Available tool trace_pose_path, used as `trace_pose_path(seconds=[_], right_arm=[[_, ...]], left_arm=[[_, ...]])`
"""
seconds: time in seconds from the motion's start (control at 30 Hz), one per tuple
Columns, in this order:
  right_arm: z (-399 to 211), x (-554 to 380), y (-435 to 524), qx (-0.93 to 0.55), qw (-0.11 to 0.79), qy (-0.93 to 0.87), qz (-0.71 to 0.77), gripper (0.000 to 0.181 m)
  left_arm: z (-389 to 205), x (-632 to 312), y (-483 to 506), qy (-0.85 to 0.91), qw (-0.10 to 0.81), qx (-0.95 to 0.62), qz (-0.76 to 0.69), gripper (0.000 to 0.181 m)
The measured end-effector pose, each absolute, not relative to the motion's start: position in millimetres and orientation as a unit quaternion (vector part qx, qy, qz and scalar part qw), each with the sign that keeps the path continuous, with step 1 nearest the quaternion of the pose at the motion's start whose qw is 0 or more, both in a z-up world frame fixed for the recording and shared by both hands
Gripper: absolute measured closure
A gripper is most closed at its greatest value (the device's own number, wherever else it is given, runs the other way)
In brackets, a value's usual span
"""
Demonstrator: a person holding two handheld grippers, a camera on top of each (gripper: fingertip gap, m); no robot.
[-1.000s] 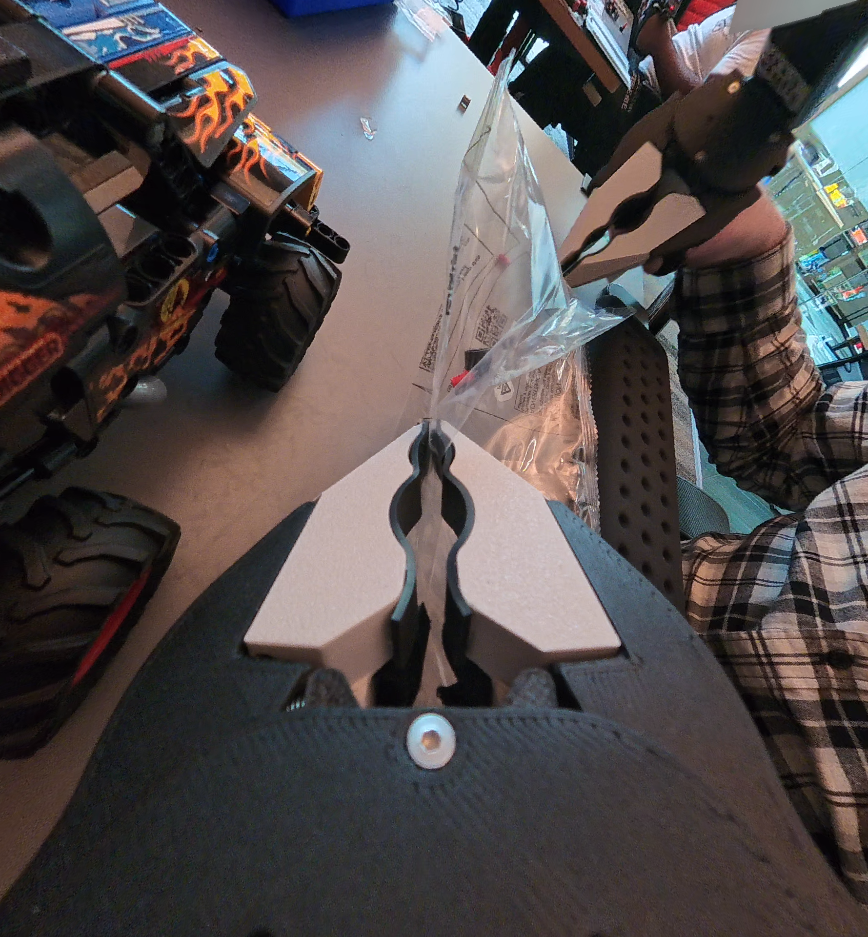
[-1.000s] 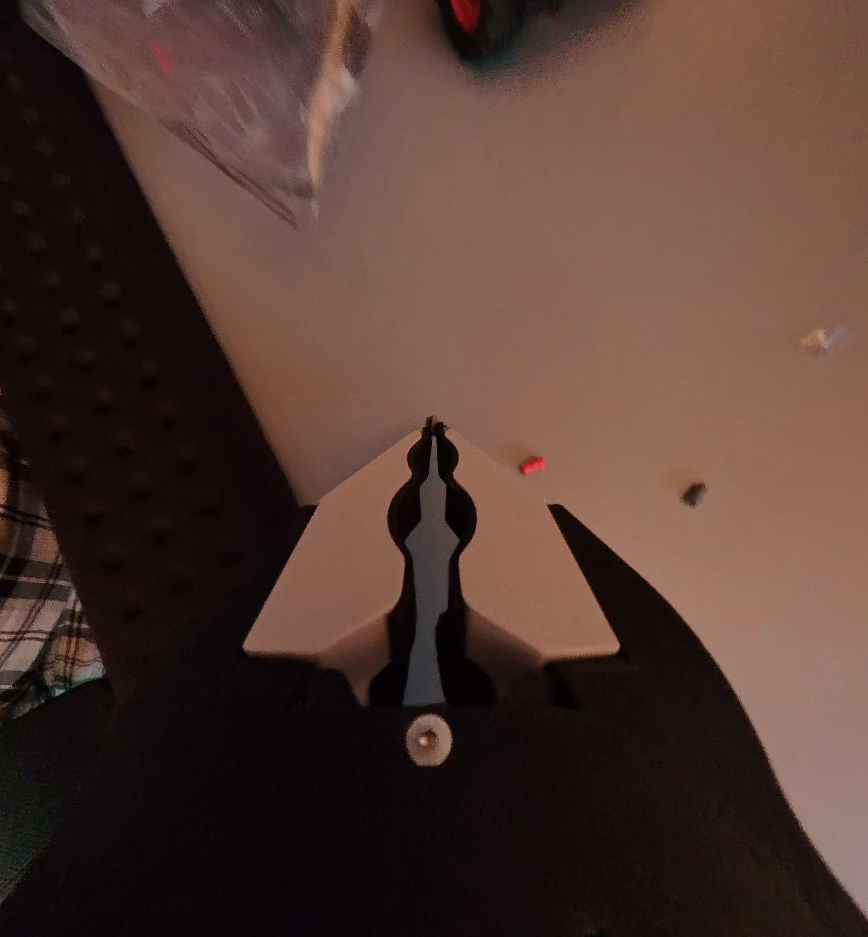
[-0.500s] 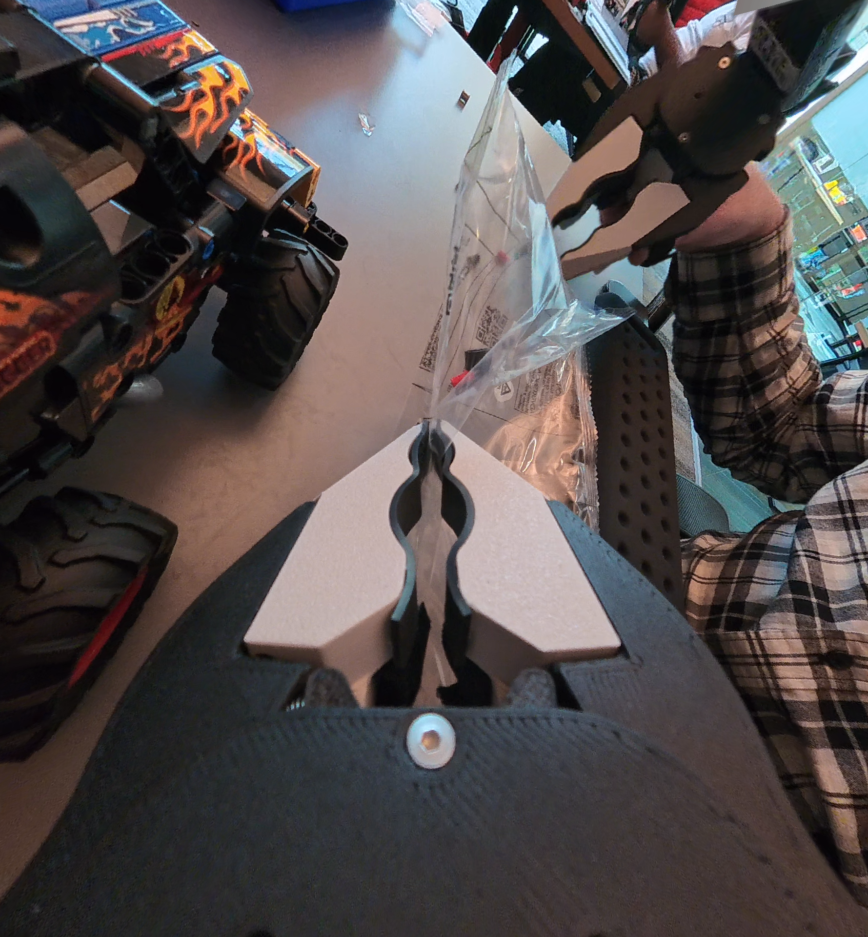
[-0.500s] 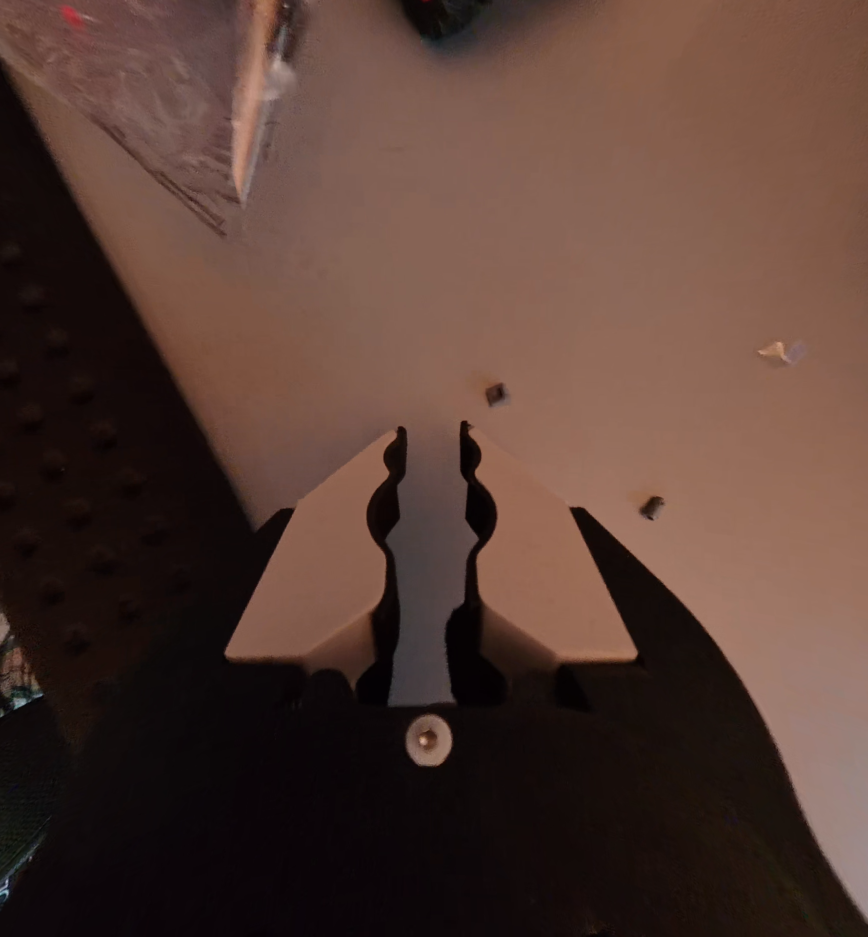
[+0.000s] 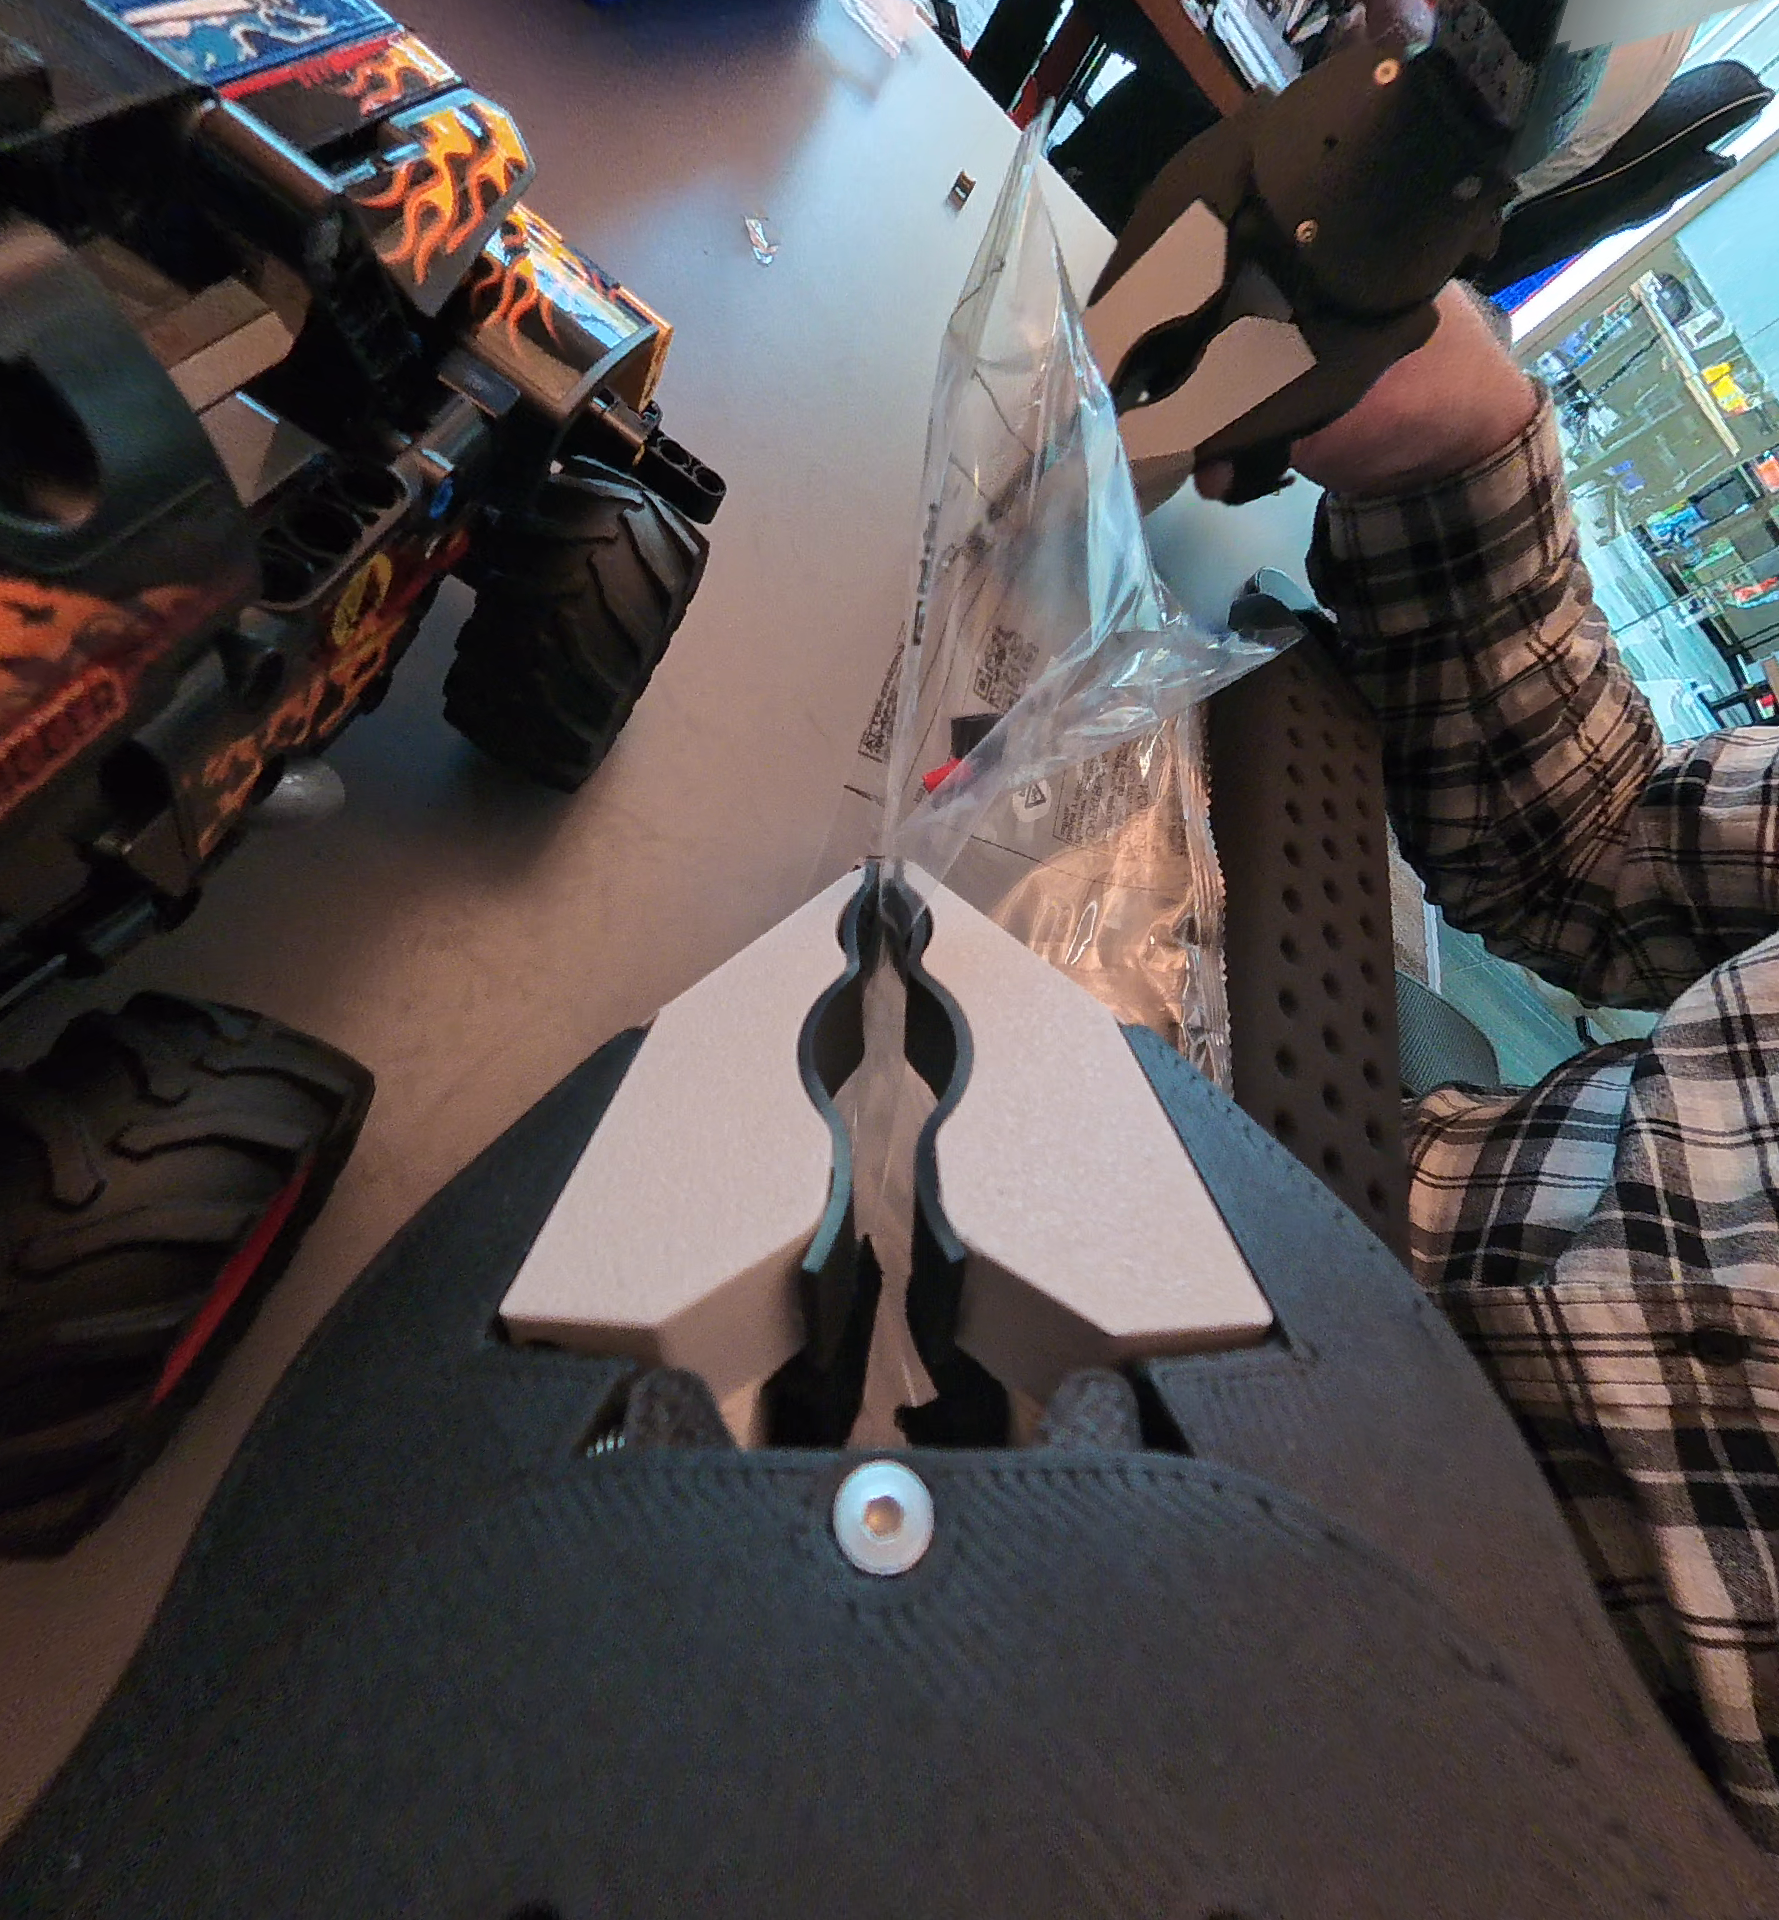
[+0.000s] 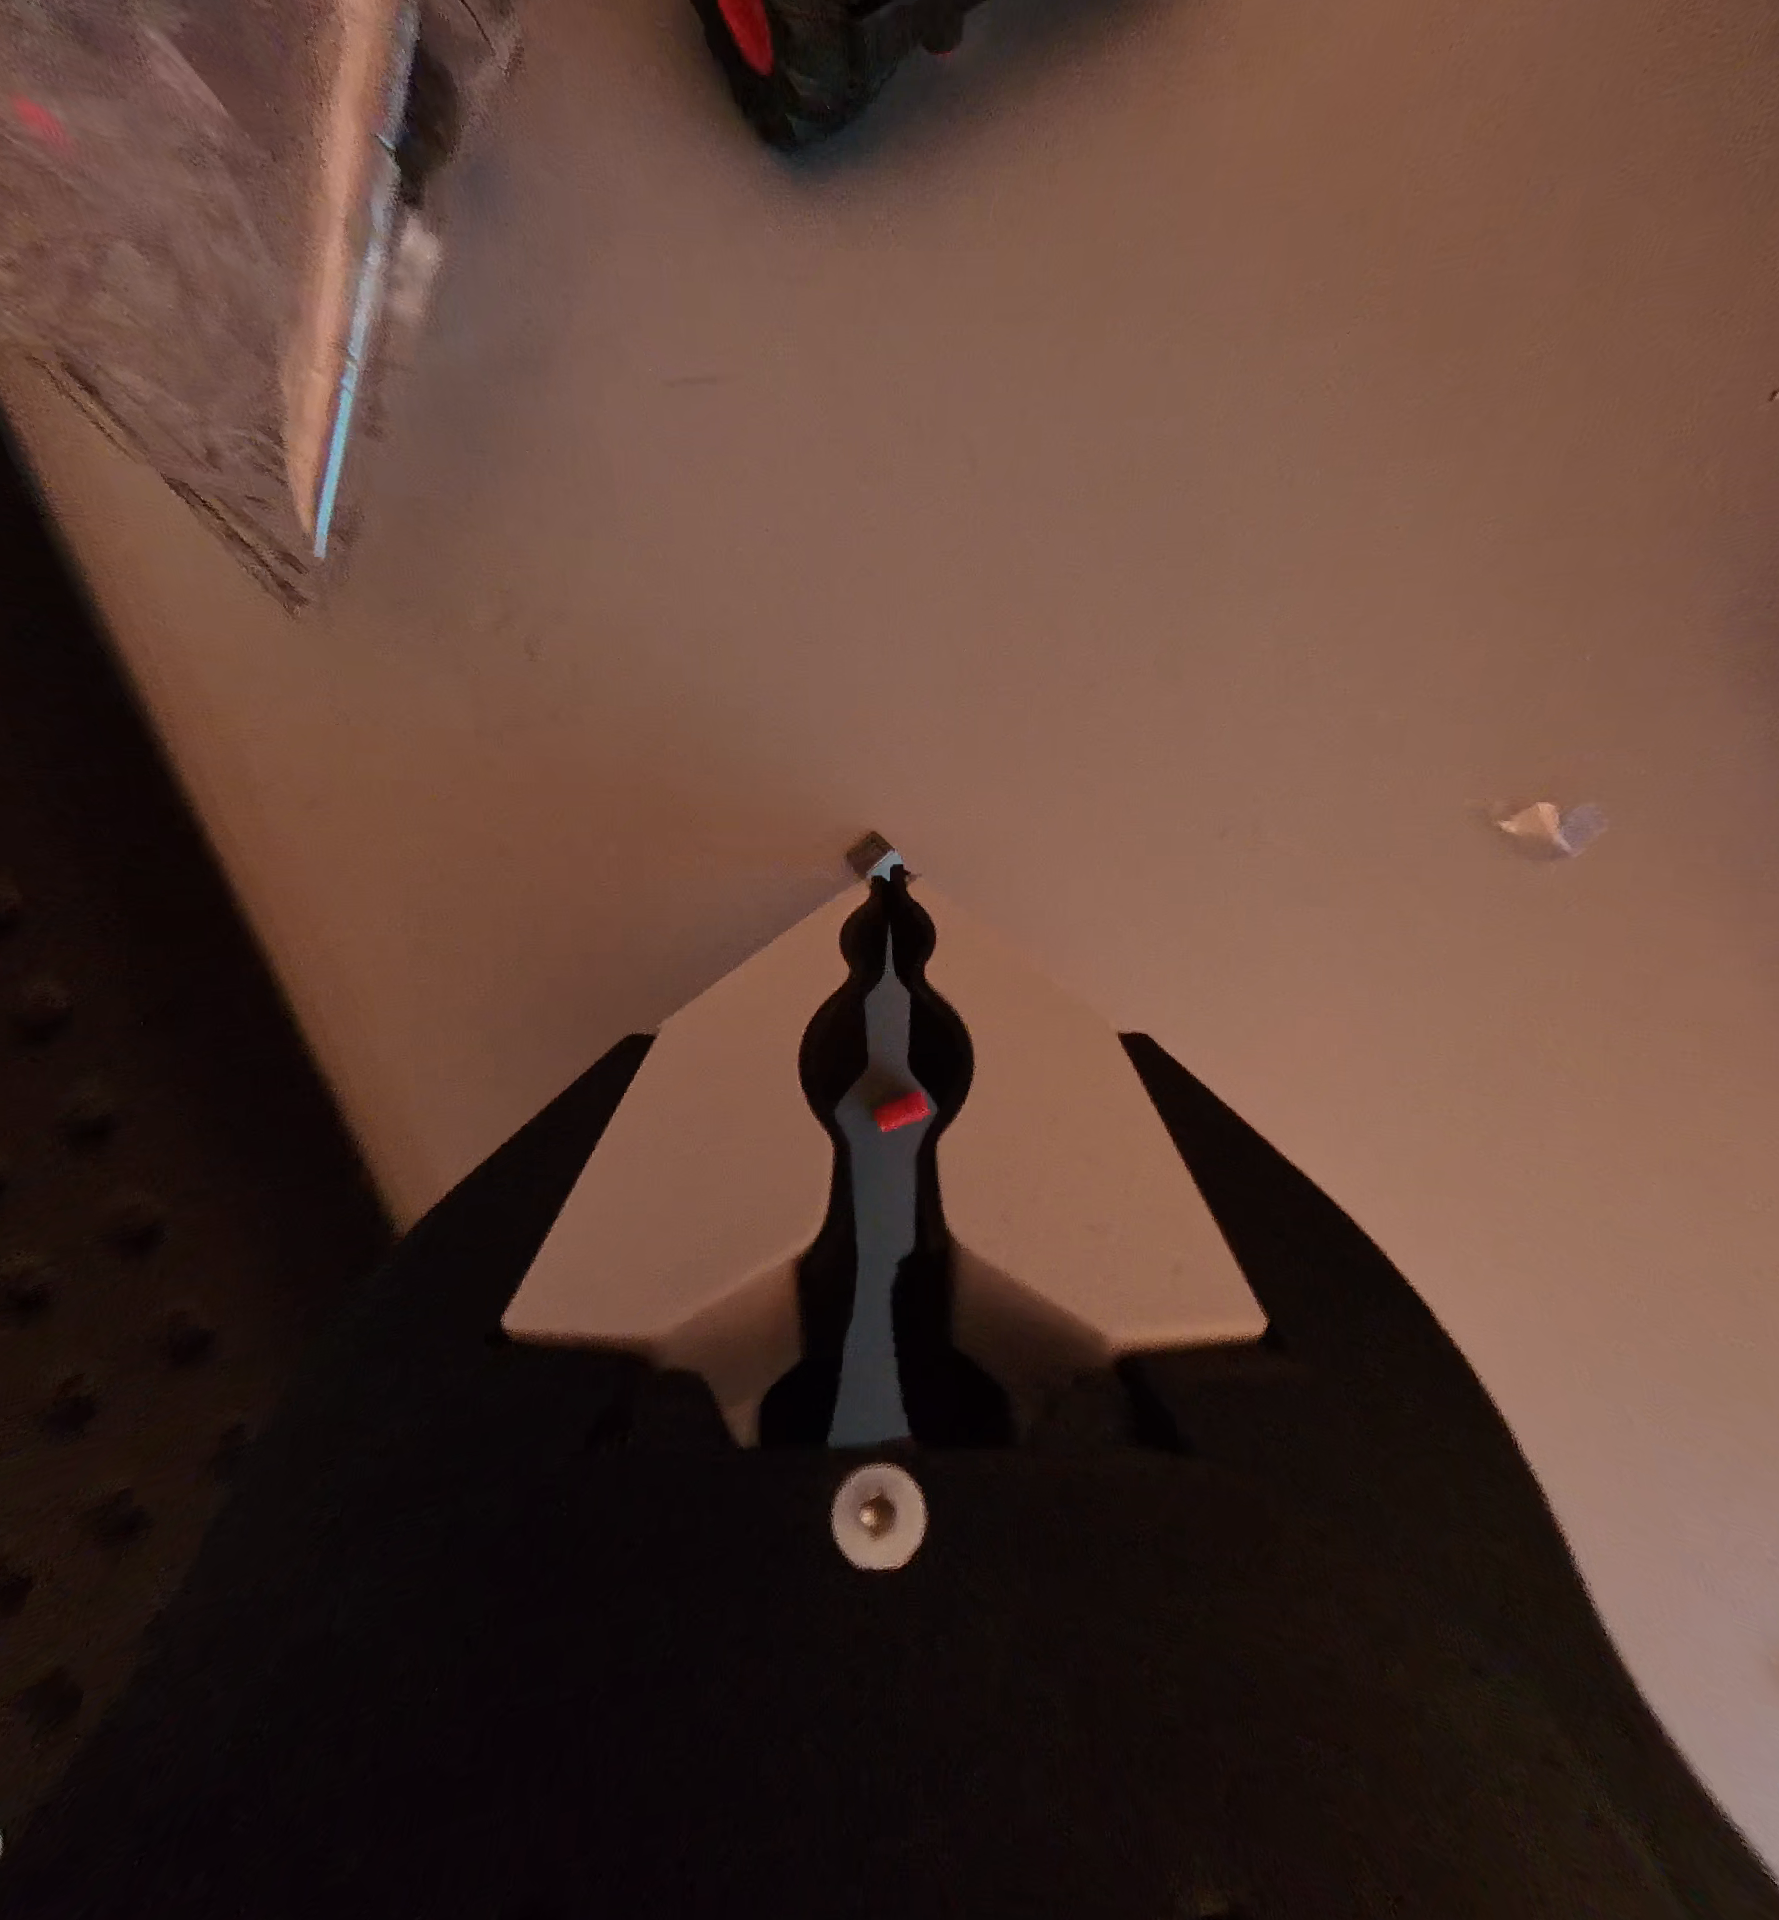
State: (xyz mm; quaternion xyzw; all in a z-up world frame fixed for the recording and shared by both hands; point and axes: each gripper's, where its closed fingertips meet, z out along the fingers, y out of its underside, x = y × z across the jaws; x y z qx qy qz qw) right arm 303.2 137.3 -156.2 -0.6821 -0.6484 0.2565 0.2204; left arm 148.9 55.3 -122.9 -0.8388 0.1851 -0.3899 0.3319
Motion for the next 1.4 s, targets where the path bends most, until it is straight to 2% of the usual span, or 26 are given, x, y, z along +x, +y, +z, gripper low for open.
trace_pose_path(seconds=[0.17, 0.23, 0.4, 0.43, 0.53, 0.73, 0.83, 0.93, 1.0, 1.13, 1.27, 1.4], right_arm=[[-141, 298, 133, -0.667, 0.239, -0.657, 0.258, 0.181], [-148, 299, 138, -0.669, 0.23, -0.665, 0.239, 0.16], [-164, 295, 136, -0.661, 0.199, -0.676, 0.258, 0.168], [-163, 294, 136, -0.659, 0.2, -0.676, 0.263, 0.175], [-158, 293, 135, -0.657, 0.205, -0.675, 0.265, 0.176], [-82, 258, 94, -0.58, 0.273, -0.682, 0.351, 0.176], [-64, 234, 66, -0.539, 0.276, -0.709, 0.362, 0.175], [-80, 216, 62, -0.542, 0.264, -0.73, 0.323, 0.175], [-88, 211, 64, -0.549, 0.258, -0.733, 0.309, 0.168], [-73, 218, 70, -0.554, 0.283, -0.716, 0.317, 0.168], [-68, 256, 98, -0.596, 0.301, -0.682, 0.299, 0.167], [-115, 315, 137, -0.669, 0.266, -0.662, 0.21, 0.161]], left_arm=[[-123, 149, 55, 0.186, 0.331, -0.839, -0.39, 0.181], [-123, 149, 55, 0.186, 0.331, -0.839, -0.39, 0.181], [-121, 149, 54, 0.186, 0.334, -0.837, -0.391, 0.181], [-121, 149, 54, 0.186, 0.334, -0.837, -0.391, 0.181], [-122, 149, 54, 0.186, 0.333, -0.838, -0.39, 0.181], [-122, 150, 54, 0.187, 0.331, -0.838, -0.391, 0.181], [-123, 150, 55, 0.186, 0.33, -0.839, -0.392, 0.181], [-123, 150, 54, 0.184, 0.33, -0.838, -0.394, 0.181], [-123, 149, 54, 0.184, 0.331, -0.838, -0.393, 0.181], [-123, 149, 54, 0.185, 0.331, -0.838, -0.393, 0.181], [-122, 150, 54, 0.187, 0.331, -0.837, -0.392, 0.181], [-121, 150, 54, 0.188, 0.333, -0.837, -0.392, 0.181]])
